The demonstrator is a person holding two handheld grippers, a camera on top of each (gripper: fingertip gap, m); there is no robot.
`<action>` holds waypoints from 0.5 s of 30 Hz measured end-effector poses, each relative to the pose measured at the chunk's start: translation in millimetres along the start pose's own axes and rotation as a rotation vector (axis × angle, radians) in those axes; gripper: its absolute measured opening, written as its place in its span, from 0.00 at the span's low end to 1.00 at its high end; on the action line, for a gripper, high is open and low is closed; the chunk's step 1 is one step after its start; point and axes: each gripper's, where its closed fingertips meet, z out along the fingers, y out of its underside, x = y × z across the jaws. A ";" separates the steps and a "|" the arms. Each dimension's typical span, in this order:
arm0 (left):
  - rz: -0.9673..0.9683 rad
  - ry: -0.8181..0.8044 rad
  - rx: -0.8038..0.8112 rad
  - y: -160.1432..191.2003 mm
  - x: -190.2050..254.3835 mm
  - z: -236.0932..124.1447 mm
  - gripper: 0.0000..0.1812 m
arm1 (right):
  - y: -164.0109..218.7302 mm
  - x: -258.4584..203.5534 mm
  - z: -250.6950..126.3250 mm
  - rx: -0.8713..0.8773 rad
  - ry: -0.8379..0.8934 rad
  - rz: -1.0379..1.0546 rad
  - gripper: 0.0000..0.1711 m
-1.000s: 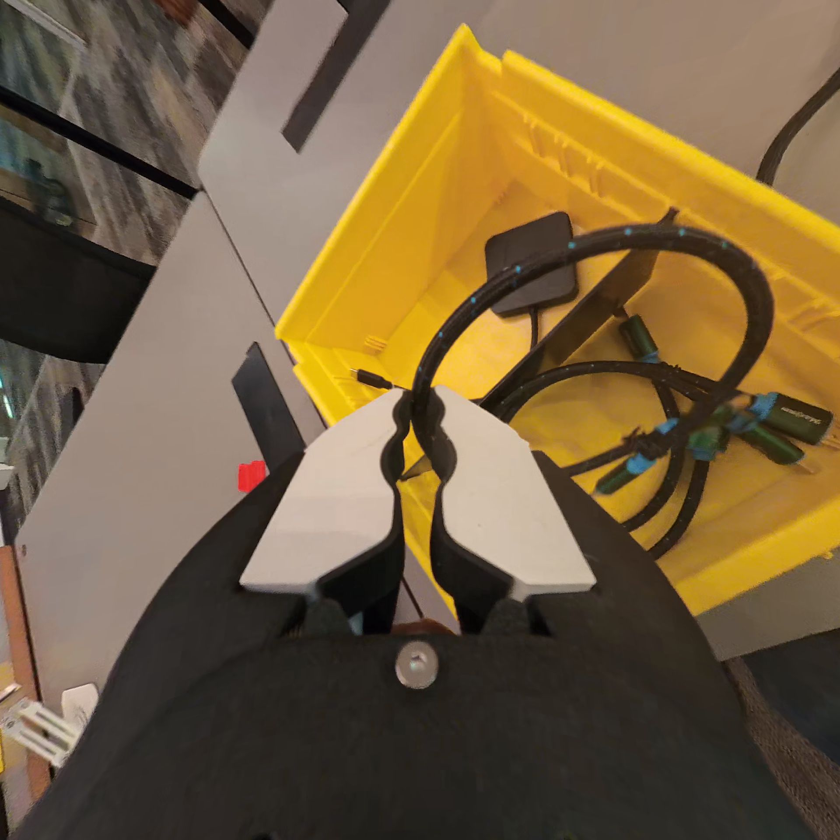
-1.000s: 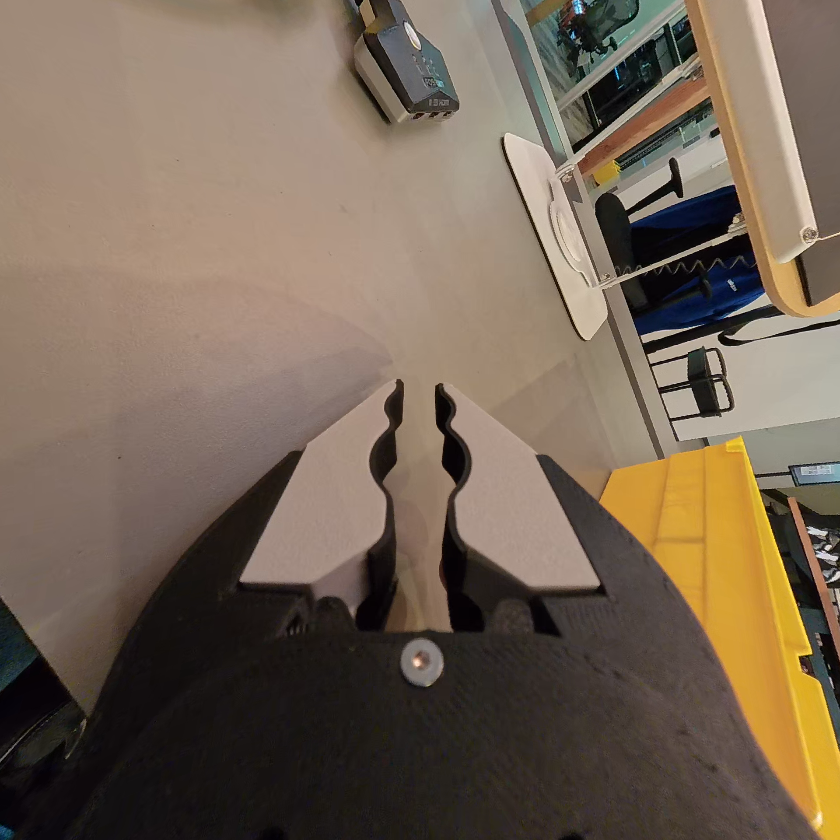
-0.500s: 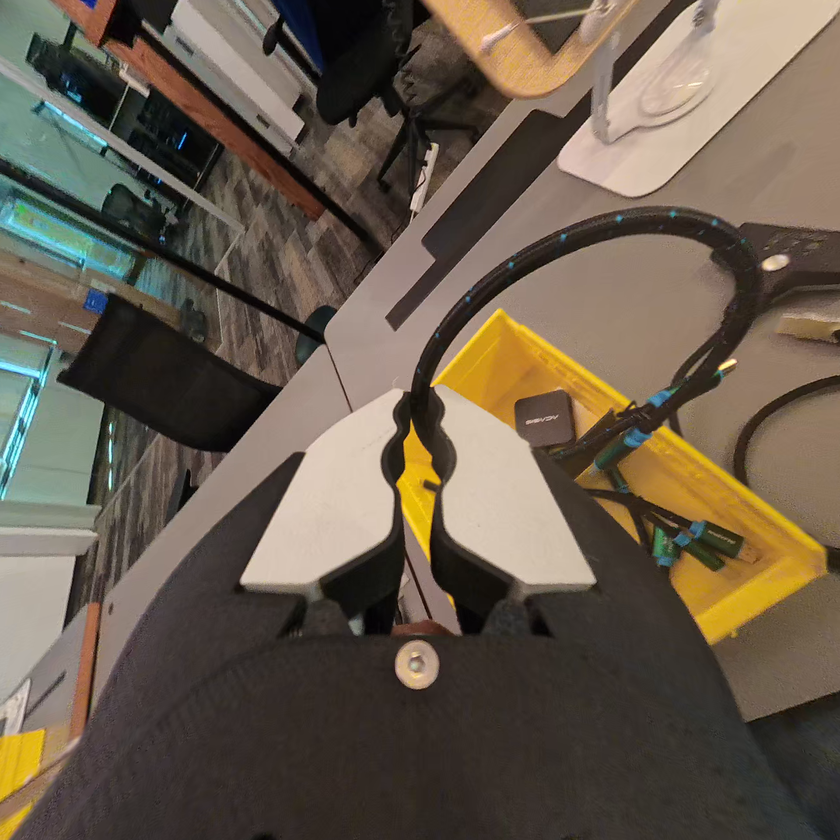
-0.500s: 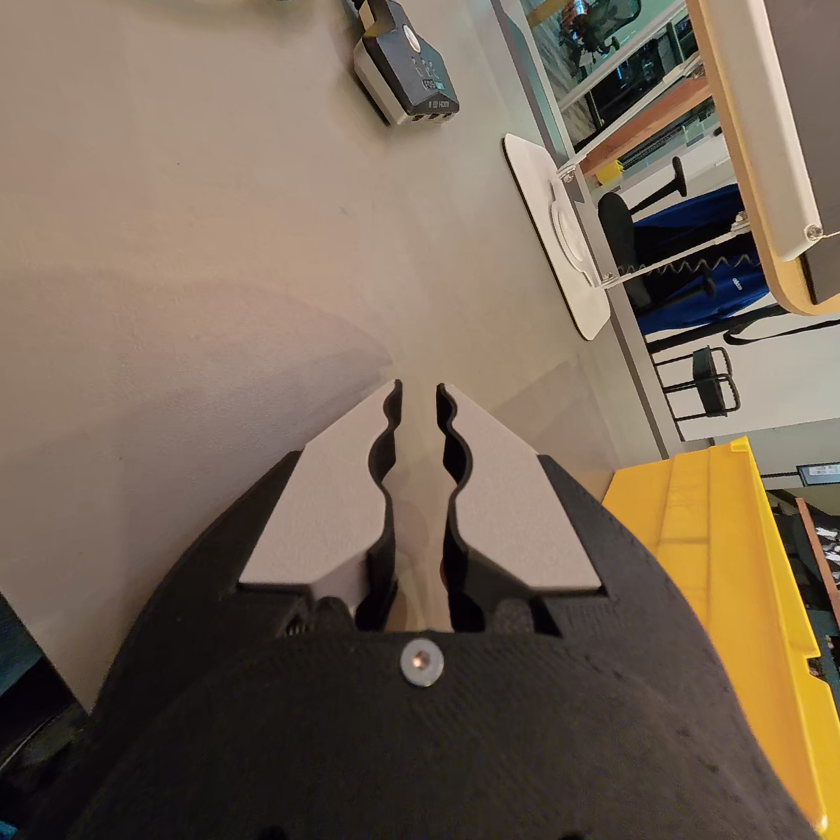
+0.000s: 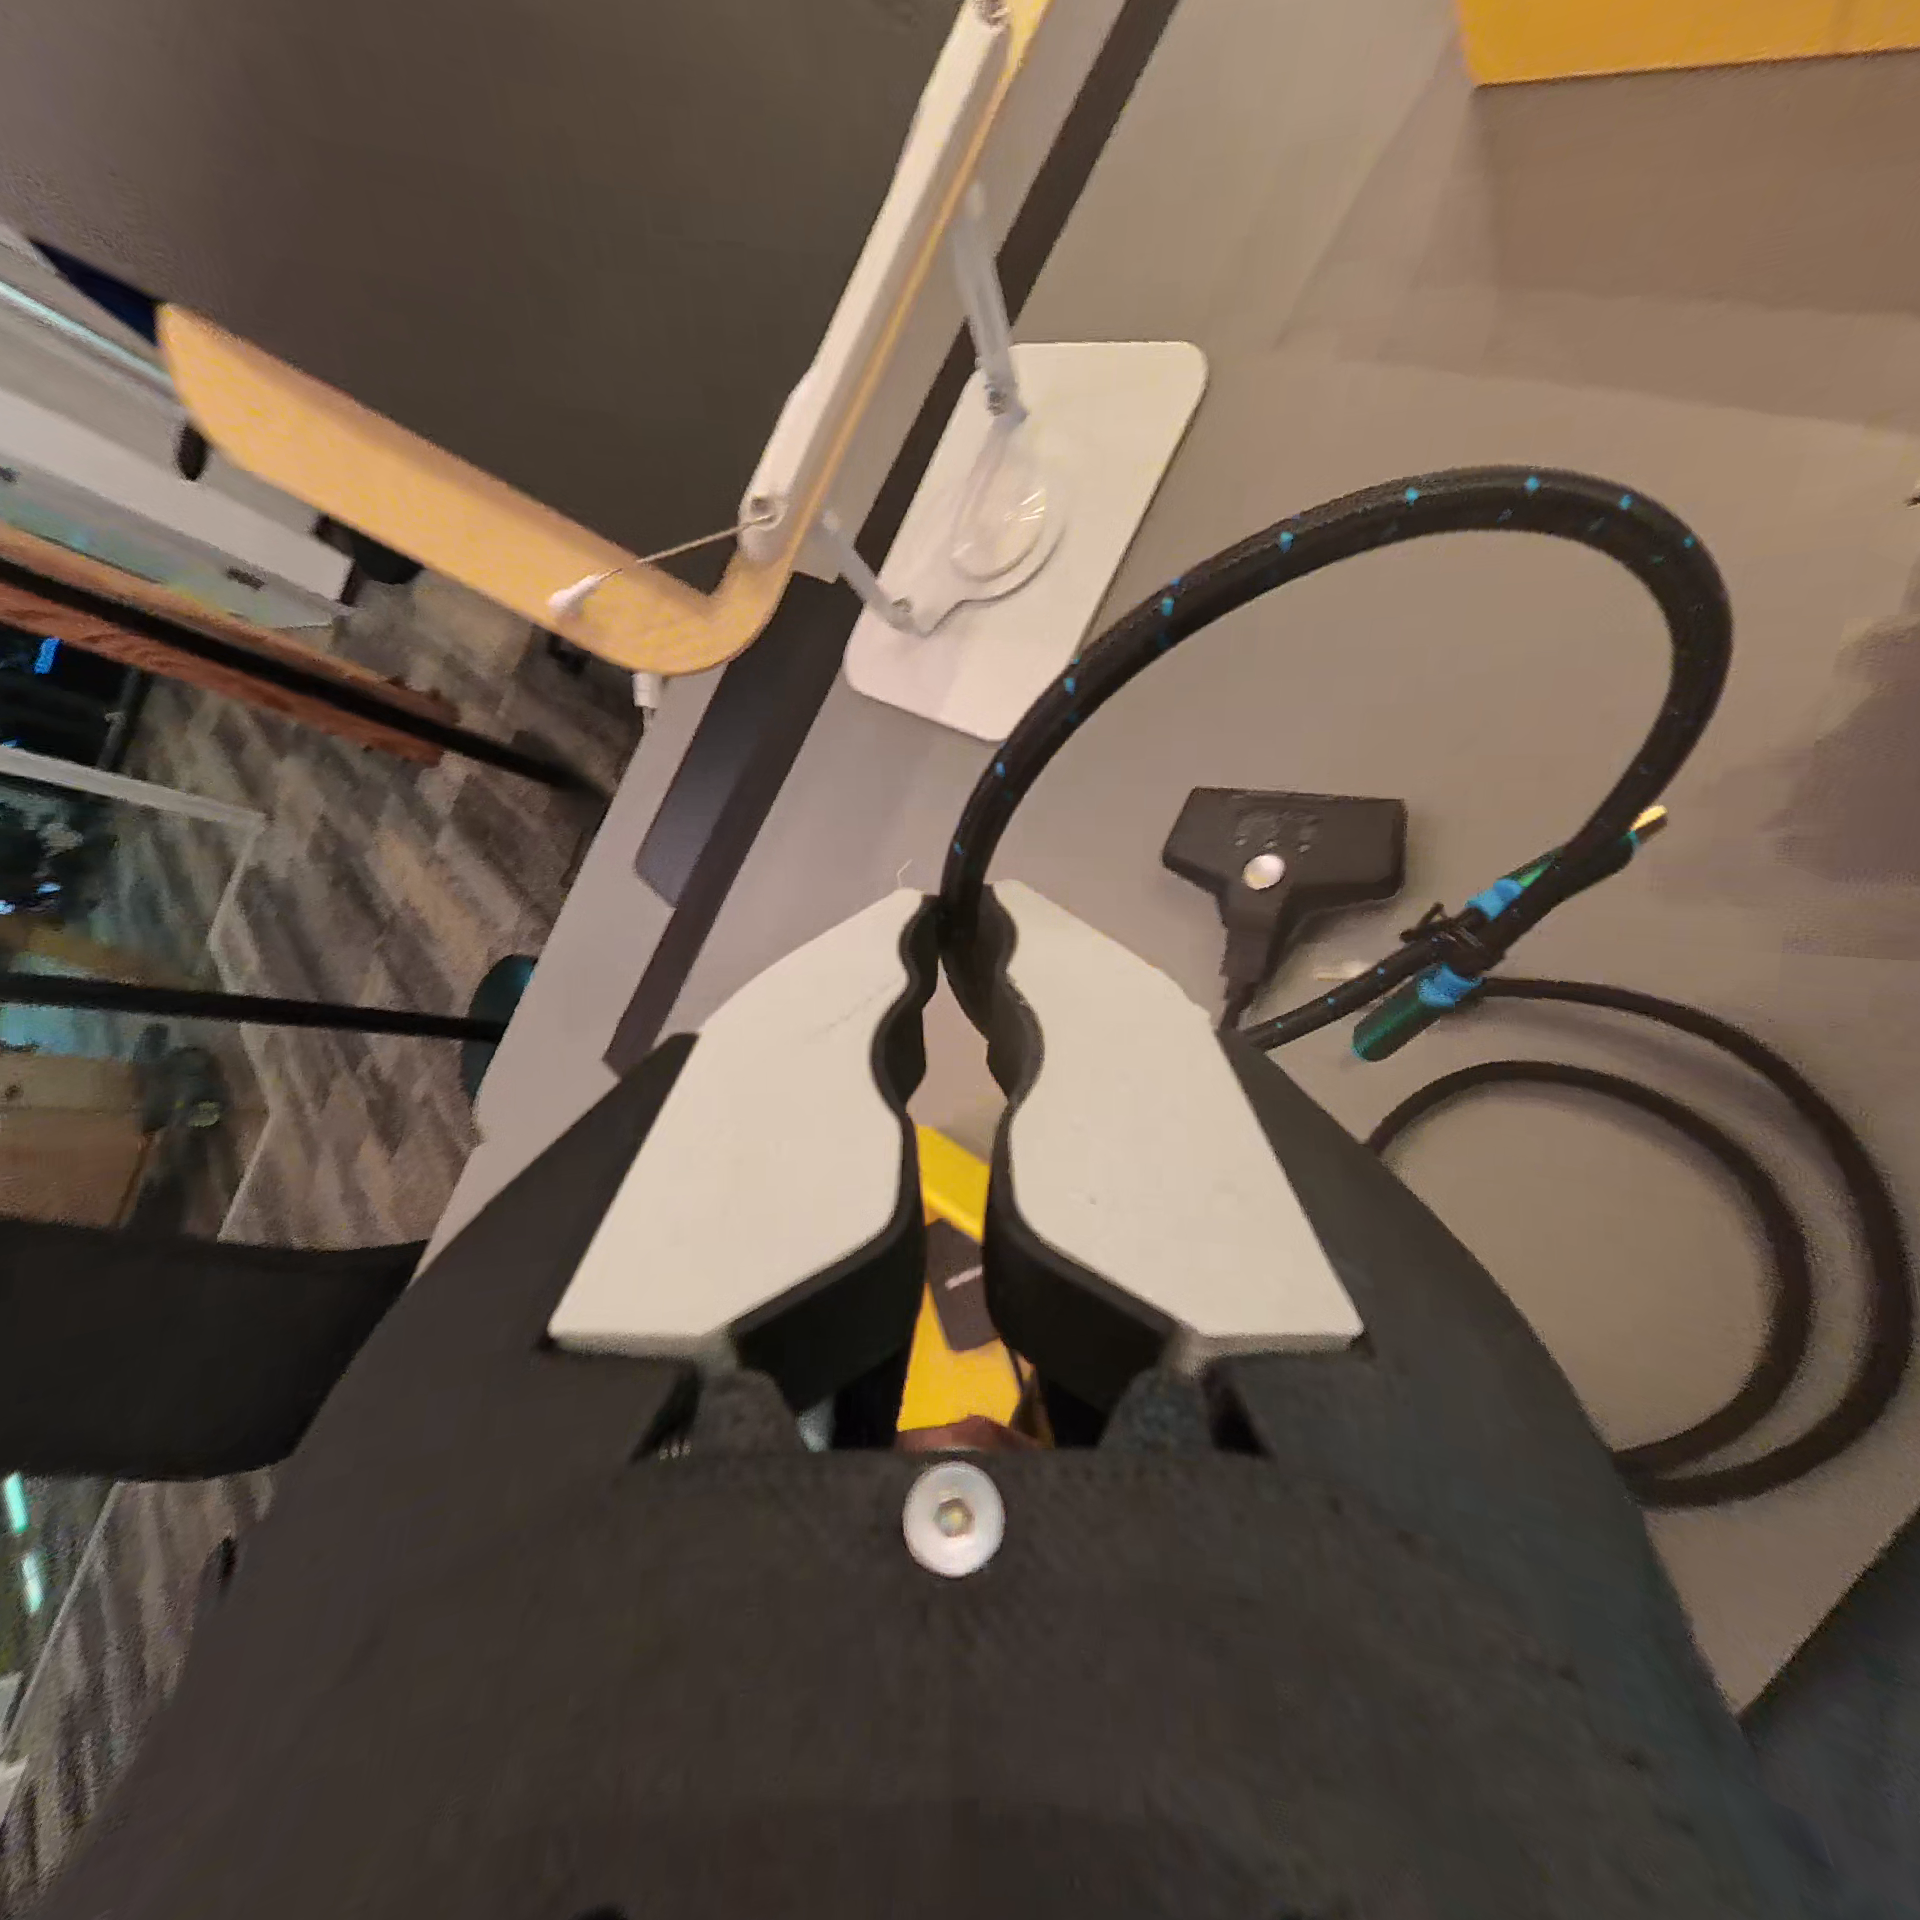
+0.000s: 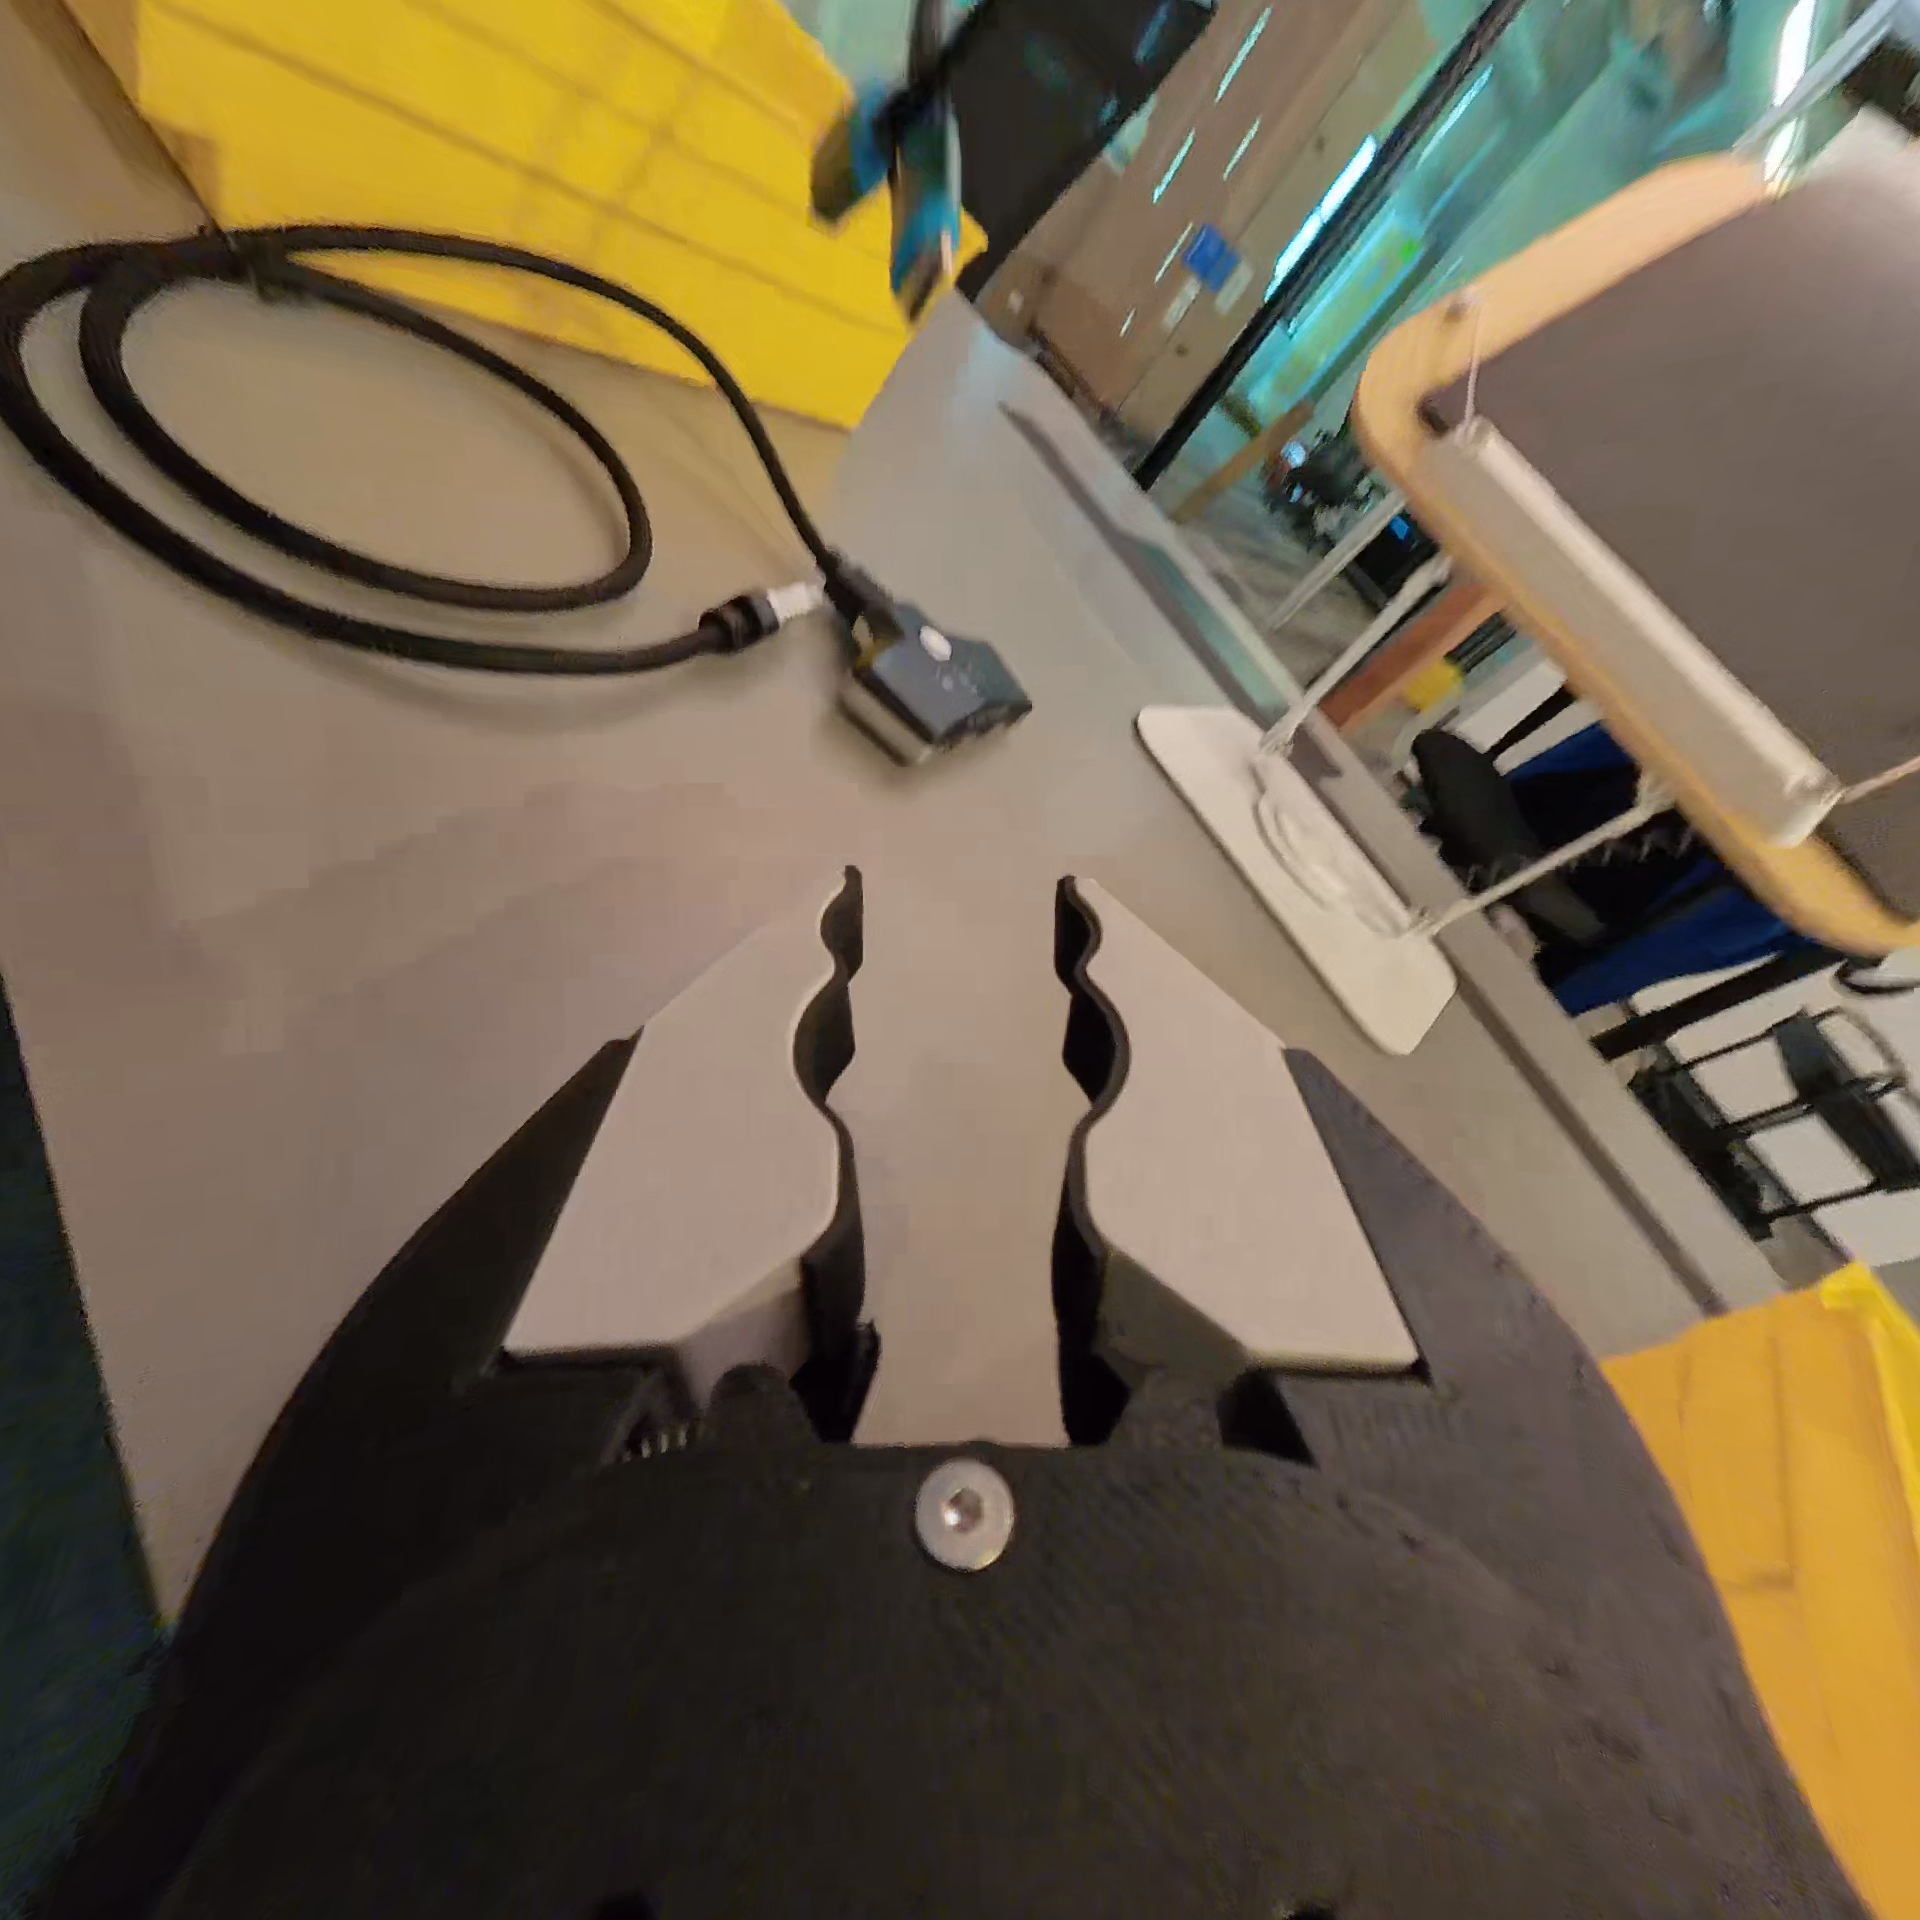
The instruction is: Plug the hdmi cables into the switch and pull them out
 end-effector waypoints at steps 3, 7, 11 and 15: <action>-0.024 0.092 -0.029 -6.0 21.8 19.1 0.03 | -27.4 2.5 6.7 0.083 0.028 -0.106 0.24; -0.055 0.189 -0.060 -8.5 47.7 44.4 0.03 | -55.2 -7.2 20.1 0.143 0.055 -0.319 0.28; -0.120 0.266 -0.049 -14.4 63.1 58.8 0.03 | -59.4 -13.4 36.9 0.124 0.097 -0.447 0.27; -0.168 0.323 -0.034 -17.6 69.6 61.5 0.04 | -53.9 -3.4 46.7 0.083 0.174 -0.508 0.25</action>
